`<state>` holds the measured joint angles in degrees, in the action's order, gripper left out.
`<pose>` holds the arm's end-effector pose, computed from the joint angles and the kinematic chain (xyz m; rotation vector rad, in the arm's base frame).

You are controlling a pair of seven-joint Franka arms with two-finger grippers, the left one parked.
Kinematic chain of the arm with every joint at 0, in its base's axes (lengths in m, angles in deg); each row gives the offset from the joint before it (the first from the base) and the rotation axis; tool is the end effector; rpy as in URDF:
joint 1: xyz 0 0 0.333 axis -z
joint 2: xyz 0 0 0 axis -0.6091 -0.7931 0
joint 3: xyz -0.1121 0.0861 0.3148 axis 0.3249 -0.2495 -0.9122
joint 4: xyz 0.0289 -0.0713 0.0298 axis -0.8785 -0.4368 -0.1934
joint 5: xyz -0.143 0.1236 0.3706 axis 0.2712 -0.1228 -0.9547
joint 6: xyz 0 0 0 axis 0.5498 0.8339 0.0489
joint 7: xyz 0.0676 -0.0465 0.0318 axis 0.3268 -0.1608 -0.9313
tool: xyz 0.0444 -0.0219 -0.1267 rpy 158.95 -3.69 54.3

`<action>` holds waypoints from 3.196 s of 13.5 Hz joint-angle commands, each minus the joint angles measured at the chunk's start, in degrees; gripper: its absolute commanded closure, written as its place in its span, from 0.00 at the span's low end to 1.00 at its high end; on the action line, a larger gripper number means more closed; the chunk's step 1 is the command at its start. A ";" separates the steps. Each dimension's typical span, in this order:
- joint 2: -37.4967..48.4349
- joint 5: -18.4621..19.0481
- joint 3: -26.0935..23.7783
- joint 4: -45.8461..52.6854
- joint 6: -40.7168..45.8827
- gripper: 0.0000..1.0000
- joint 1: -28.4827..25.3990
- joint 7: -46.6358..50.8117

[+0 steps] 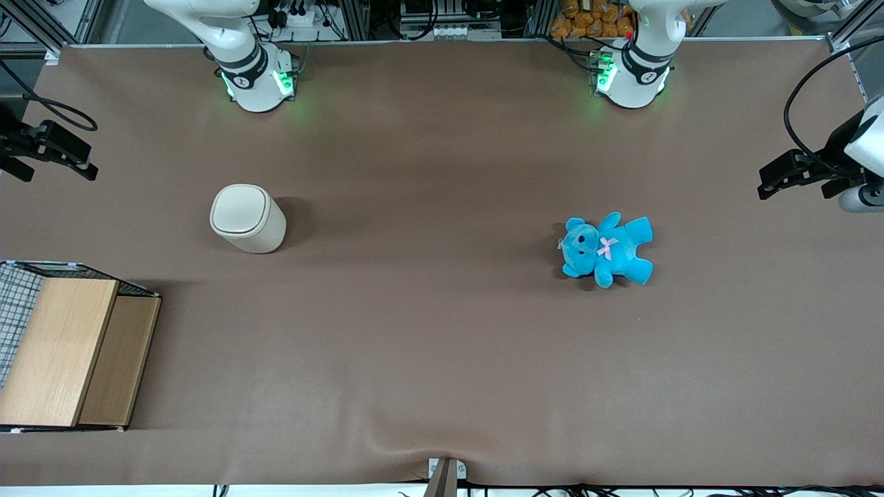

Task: Open trash can with right arm
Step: 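Move the right gripper over the white trash can's lid, then lower the right gripper onto the lid edge of the trash can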

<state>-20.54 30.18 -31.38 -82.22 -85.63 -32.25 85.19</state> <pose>0.5575 -0.0169 0.6561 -3.1308 -0.0084 -0.0791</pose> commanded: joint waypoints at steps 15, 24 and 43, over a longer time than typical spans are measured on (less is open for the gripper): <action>-1.88 -1.14 -0.66 -3.38 2.70 0.00 -0.44 -0.74; -0.83 -5.62 -0.75 -13.84 0.59 0.06 -0.79 1.11; 1.90 -6.24 -0.57 -39.15 -19.61 1.00 0.35 4.10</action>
<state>-19.67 24.49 -31.82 -119.01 -103.00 -33.26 89.11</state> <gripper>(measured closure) 0.991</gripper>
